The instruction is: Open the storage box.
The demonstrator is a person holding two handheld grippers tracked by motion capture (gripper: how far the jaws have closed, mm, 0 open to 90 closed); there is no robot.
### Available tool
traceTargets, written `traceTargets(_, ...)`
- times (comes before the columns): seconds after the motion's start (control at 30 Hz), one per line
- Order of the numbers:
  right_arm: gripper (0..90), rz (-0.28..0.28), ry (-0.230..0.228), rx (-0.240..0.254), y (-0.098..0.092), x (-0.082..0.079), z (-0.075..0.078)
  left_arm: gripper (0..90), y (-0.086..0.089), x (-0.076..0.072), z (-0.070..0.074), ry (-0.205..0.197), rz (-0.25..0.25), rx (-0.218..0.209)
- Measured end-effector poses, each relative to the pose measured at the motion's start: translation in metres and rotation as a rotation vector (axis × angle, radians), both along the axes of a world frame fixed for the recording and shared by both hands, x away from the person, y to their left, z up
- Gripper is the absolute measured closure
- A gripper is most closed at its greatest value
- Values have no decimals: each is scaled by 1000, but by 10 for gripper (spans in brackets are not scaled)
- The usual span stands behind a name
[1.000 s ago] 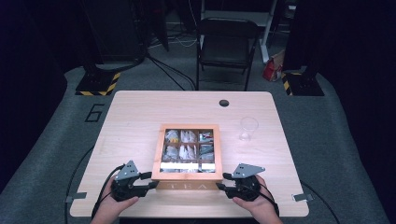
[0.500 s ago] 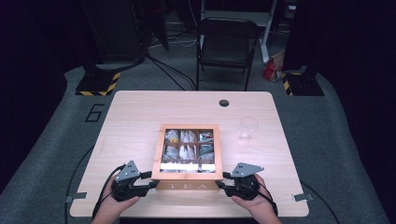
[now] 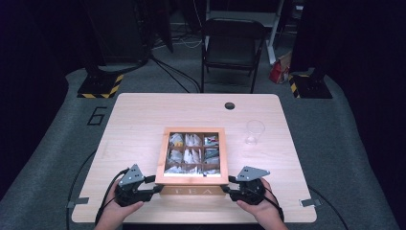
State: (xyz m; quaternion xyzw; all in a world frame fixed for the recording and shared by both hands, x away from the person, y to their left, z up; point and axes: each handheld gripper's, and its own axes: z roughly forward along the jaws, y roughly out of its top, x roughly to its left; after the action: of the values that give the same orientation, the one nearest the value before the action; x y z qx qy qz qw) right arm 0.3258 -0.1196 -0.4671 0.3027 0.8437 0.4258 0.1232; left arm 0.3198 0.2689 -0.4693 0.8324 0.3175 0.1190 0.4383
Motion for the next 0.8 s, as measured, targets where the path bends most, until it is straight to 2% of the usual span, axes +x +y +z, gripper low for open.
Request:
traceTargets(0.2,554,-13,4,31,-1,0,6,536,1,1,5,6,5,-27)
traceTargets(0.4,554,-9,-2,32,-2,1,11,533,1,2,13,4,5,-6)
traceTargets(0.43,548,-10,-5,31,-2,2,14,532,0,2,15,-11,20,-7)
traceTargets(0.7,548,-15,-10,47,-3,4,23,529,1,4,24,-7,26,-26)
traceTargets(0.8,547,-10,-8,56,-4,5,26,523,2,5,28,-9,20,-18)
